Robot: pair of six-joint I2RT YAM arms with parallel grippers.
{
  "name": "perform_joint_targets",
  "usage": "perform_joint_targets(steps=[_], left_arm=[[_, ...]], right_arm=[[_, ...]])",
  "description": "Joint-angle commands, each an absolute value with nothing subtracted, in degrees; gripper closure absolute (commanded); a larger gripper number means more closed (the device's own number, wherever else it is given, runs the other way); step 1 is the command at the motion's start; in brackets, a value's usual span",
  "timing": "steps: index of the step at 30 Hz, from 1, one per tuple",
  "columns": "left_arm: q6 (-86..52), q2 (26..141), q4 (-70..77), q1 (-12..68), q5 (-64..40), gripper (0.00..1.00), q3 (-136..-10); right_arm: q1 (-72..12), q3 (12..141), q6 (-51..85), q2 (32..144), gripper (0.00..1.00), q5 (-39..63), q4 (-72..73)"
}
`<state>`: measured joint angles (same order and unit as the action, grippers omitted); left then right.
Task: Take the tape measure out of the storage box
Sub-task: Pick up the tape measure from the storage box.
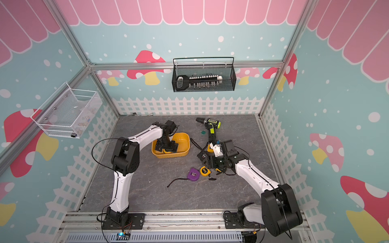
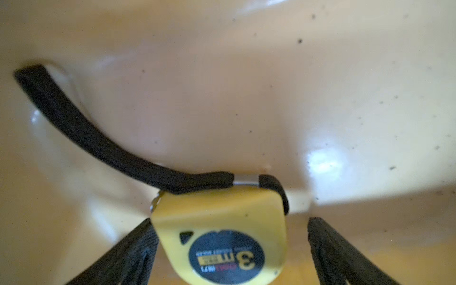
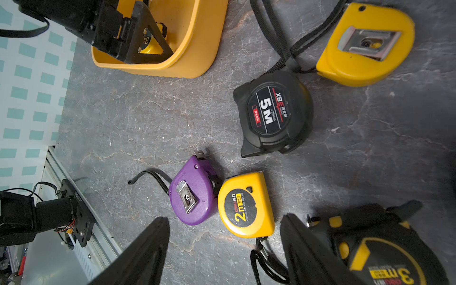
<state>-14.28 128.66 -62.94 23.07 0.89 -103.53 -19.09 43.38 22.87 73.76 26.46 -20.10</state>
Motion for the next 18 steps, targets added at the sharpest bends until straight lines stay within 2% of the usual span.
perform_joint_targets(steps=[1, 12, 18], left_arm=[[-12.93, 131.17, -63.98, 23.20, 1.33, 0.08, -104.77], [-12.22, 130.04, -63.72, 23.20, 0.04, 0.46, -104.90], [-15.36, 126.77, -63.41, 22.00, -1.36, 0.52, -110.21]], right_arm=[[-18.81, 44.33, 22.24, 74.03, 0.23, 26.29, -20.24], [-18.81, 44.95, 21.88, 74.36, 0.24, 25.84, -20.30], [-18.81, 44.99, 22.06, 72.92, 0.24, 25.98, -20.09]])
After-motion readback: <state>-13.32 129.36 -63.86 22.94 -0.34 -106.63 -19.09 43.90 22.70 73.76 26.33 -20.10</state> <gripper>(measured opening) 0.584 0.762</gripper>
